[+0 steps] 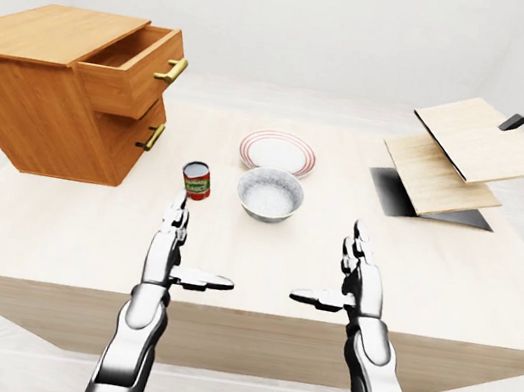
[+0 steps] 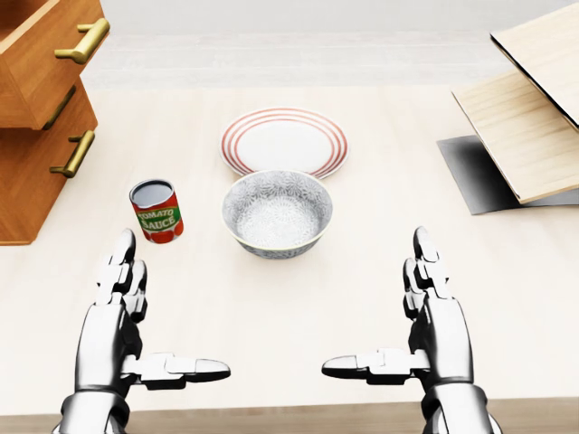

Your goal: Close the top drawer of the cabinet.

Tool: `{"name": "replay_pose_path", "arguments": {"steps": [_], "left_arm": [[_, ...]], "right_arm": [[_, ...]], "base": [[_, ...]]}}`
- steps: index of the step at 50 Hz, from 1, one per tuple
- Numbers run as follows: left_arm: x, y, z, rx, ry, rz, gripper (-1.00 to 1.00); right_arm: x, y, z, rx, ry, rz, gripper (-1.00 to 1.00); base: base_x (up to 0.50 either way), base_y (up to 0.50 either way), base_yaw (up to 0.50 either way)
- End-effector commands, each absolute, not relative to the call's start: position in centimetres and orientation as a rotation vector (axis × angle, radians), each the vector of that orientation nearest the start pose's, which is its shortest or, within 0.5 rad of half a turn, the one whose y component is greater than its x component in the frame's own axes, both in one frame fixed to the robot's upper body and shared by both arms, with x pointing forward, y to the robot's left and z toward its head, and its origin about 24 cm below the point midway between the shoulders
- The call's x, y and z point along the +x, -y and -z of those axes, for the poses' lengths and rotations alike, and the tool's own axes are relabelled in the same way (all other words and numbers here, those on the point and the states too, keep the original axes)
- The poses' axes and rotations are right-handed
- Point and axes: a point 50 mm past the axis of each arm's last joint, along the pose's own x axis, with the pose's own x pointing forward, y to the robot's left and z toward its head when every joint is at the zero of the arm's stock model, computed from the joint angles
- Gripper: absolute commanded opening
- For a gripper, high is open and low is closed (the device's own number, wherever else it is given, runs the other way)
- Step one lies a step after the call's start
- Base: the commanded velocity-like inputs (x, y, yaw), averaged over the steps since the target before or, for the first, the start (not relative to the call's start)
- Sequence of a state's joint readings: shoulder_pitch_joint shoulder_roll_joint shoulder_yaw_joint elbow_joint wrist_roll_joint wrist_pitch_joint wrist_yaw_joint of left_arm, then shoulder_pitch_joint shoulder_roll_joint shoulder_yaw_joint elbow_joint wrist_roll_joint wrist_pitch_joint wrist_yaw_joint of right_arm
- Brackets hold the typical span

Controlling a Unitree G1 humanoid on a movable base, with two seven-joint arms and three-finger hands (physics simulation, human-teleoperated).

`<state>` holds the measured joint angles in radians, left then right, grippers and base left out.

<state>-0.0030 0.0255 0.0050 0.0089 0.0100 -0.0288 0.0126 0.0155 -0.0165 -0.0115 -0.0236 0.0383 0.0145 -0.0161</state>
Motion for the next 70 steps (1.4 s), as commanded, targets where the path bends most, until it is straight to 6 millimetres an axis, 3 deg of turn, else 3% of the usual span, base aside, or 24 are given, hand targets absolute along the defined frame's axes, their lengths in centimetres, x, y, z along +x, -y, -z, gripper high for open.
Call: {"name": "replay_pose_path", "arguments": {"steps": [1,3,16,22,24,26,32,42,55,60,70], "left_arm": [[25.4,-16.1,-4.2,-0.006,-0.009,-0.004,1.0],[25.5,-16.4,-4.5,0.008,0.005,-0.04,1.0],[25.2,-16.0,-5.9,0.033,0.048,-0.051,1.0],[25.0,-16.1,-10.0,0.031,0.198,-0.075,1.0],[24.8,-16.2,-11.2,0.041,0.252,-0.079,1.0],[24.3,-16.2,-12.7,0.037,0.317,-0.073,1.0],[24.2,-16.4,-14.1,0.038,0.38,-0.095,1.0],[22.1,-17.0,-20.2,0.038,0.671,-0.105,1.0],[20.6,-17.5,-23.3,0.05,0.836,-0.136,1.0],[20.9,-17.5,-22.7,0.058,0.808,-0.148,1.0],[20.1,-17.7,-24.0,0.069,0.879,-0.166,1.0]], "right_arm": [[25.4,15.7,-3.7,-0.024,-0.013,-0.007,1.0],[25.6,16.2,-3.8,-0.091,-0.005,0.052,1.0],[25.4,15.9,-5.0,-0.057,0.022,0.02,1.0],[25.2,16.2,-8.0,-0.055,0.111,0.021,1.0],[24.9,16.6,-10.0,0.05,0.203,0.029,1.0],[24.7,16.8,-11.4,-0.02,0.258,0.037,1.0],[24.0,16.9,-14.5,0.004,0.397,0.034,1.0],[21.7,17.5,-21.1,-0.004,0.717,0.047,1.0],[20.2,17.9,-23.9,-0.01,0.868,0.054,1.0],[20.2,17.9,-23.5,-0.014,0.85,0.053,1.0],[19.9,18.0,-24.1,-0.021,0.881,0.059,1.0]], "base": [[0.0,0.0,0.0],[0.0,0.0,0.0],[0.0,0.0,0.0],[0.0,0.0,0.0],[0.0,0.0,0.0],[0.0,0.0,0.0],[0.0,0.0,0.0],[0.0,0.0,0.0],[0.0,0.0,0.0],[0.0,0.0,0.0],[0.0,0.0,0.0]]}}
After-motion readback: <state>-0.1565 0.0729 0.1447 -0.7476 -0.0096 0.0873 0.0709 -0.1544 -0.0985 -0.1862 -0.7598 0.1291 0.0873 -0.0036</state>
